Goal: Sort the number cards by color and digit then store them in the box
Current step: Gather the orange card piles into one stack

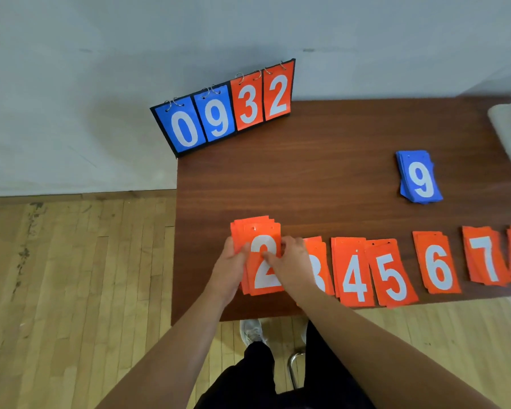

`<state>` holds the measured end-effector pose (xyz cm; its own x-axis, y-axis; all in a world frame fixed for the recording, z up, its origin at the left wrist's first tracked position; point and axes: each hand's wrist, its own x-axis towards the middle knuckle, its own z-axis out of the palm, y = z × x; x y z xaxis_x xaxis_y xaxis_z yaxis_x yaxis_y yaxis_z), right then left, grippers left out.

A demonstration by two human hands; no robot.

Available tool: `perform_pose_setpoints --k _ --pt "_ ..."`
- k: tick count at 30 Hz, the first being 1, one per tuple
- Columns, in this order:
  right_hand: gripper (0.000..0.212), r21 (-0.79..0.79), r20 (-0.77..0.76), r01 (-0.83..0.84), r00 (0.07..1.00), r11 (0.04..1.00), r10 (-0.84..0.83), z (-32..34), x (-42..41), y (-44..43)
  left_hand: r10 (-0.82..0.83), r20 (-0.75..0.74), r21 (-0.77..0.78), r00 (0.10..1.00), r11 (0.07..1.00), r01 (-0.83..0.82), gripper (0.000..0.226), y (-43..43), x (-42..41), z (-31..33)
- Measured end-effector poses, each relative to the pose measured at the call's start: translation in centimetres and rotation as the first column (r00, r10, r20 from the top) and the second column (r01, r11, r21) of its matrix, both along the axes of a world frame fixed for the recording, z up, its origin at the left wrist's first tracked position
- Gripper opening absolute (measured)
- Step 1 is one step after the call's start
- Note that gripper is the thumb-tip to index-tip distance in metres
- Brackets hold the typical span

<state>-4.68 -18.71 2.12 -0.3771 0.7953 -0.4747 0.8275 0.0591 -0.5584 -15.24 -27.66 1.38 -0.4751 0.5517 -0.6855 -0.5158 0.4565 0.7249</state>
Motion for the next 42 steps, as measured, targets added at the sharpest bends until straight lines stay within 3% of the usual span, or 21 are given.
perform_pose_setpoints --k 3,6,10,15,17,19,22,24,27,29,31,33,37,40,42 --pt "0.053 -0.038 -0.006 -0.004 1.0 0.999 0.004 0.1 1.4 0.7 -0.124 -0.069 -0.014 0.99 0.992 0.123 0.034 0.9 0.5 -0.4" --pt "0.043 0.063 0.071 0.053 0.996 0.997 -0.057 -0.7 4.0 1.9 -0.133 -0.095 -0.087 0.987 0.988 0.125 0.035 1.5 0.5 -0.8" --pt "0.037 0.187 0.4 -0.133 0.915 0.973 0.049 -2.5 6.8 2.2 -0.122 -0.088 -0.13 0.989 0.985 0.11 0.034 1.6 0.2 -1.4" --pt "0.05 0.222 0.43 -0.298 0.884 0.928 0.181 -3.8 5.8 0.1 -0.083 -0.101 -0.167 0.991 0.984 0.066 0.038 1.2 -0.4 -2.1" --pt "0.055 0.221 0.438 -0.252 0.889 0.942 0.134 -3.8 5.0 -0.3 -0.076 -0.103 -0.191 0.992 0.98 0.055 0.036 0.9 -0.8 -2.3" --pt "0.066 0.171 0.444 -0.09 0.896 0.981 0.005 -3.5 4.1 -0.1 -0.061 -0.109 -0.208 0.992 0.977 0.038 0.034 0.5 -1.2 -2.4" --pt "0.061 0.022 0.471 0.087 0.878 0.996 -0.087 -3.0 2.7 0.9 -0.039 -0.132 -0.242 0.99 0.97 0.006 0.04 -0.1 -1.7 -2.6" --pt "0.055 -0.067 0.449 0.117 0.89 0.991 -0.075 -3.4 2.3 1.5 -0.011 -0.135 -0.248 0.991 0.968 -0.023 0.042 -0.5 -2.0 -2.7" --pt "0.039 -0.138 0.269 0.097 0.961 0.986 -0.057 -3.6 2.3 2.2 0.009 -0.156 -0.26 0.988 0.964 -0.05 0.038 -0.7 -2.1 -2.8" --pt "0.034 -0.245 0.092 0.211 0.977 0.946 -0.194 -2.4 2.5 3.1 -0.007 -0.177 -0.272 0.984 0.961 -0.042 0.039 -0.5 -2.2 -2.7" --pt "0.035 -0.413 -0.056 0.302 0.933 0.859 -0.355 -1.0 2.6 3.8 -0.036 -0.167 -0.275 0.985 0.961 -0.011 0.043 -0.2 -2.1 -2.4" --pt "0.039 -0.498 -0.131 0.281 0.911 0.821 -0.391 0.2 2.6 4.1 -0.044 -0.117 -0.234 0.992 0.972 0.015 0.045 0.2 -1.8 -2.0" --pt "0.037 -0.369 -0.11 0.243 0.947 0.897 -0.301 0.8 2.4 3.8 -0.03 0.04 -0.068 0.999 0.997 0.033 0.035 1.7 -0.4 -1.0" --pt "0.039 -0.145 -0.067 0.177 0.98 0.973 -0.188 0.3 2.7 3.2 -0.086 0.043 0.028 0.995 0.996 0.085 0.029 3.0 1.1 -0.8" --pt "0.044 -0.109 -0.045 0.152 0.986 0.982 -0.158 0.0 3.2 2.8 -0.156 0.023 0.064 0.988 0.986 0.154 0.041 3.7 2.0 -0.7"
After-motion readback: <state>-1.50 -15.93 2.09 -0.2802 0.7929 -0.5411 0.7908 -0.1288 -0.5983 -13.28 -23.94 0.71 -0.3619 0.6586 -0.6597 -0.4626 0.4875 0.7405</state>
